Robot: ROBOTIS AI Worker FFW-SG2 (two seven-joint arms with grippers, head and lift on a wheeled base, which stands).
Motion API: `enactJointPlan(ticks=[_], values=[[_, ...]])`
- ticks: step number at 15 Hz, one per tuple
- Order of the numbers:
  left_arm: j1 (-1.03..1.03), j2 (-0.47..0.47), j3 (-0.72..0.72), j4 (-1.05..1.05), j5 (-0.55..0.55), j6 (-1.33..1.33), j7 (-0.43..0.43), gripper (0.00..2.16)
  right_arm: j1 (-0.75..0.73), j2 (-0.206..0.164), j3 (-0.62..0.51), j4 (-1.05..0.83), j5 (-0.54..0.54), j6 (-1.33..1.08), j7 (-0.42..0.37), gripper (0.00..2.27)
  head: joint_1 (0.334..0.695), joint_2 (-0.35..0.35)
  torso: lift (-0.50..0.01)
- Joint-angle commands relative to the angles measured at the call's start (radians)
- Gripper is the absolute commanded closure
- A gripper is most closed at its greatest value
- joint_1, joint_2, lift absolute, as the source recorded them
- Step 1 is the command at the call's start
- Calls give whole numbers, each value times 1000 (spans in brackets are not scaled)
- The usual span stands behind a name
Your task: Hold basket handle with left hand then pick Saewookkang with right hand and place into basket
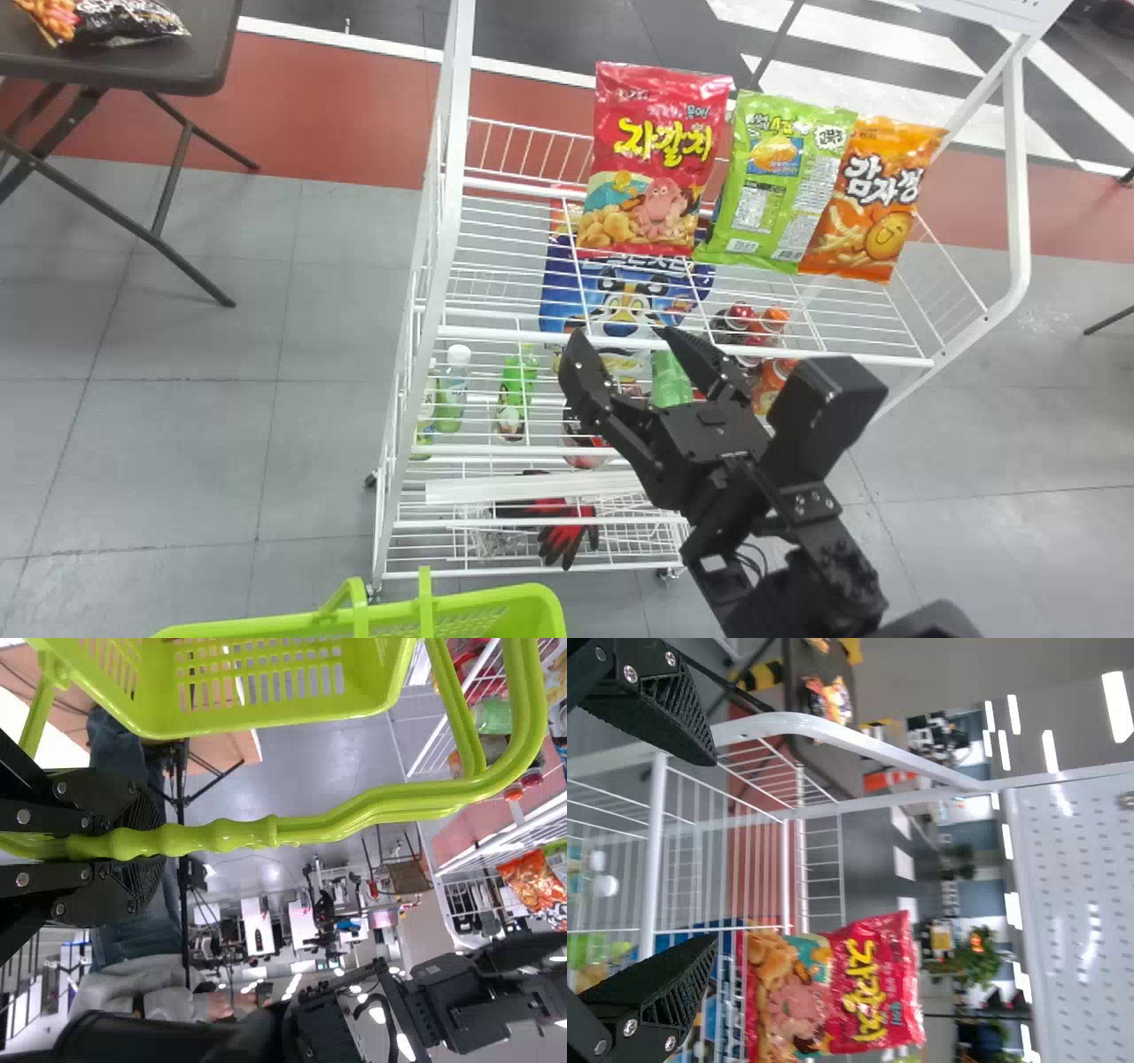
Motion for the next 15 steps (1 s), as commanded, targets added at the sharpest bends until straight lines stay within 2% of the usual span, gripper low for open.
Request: enactJointPlan(ticks=[1, 4, 15], values=[[0, 5, 1, 7, 0, 0, -18, 1818, 49, 5, -8, 51, 7, -182, -17, 113, 695, -350, -19], [0, 8, 1, 11, -3, 3, -23, 1818, 101, 11, -38, 71, 28, -317, -42, 113, 695, -350, -19], [18, 18, 1, -9, -7, 3, -26, 1821, 126, 14, -26, 61, 30, -327, -62, 113, 695, -350, -19]])
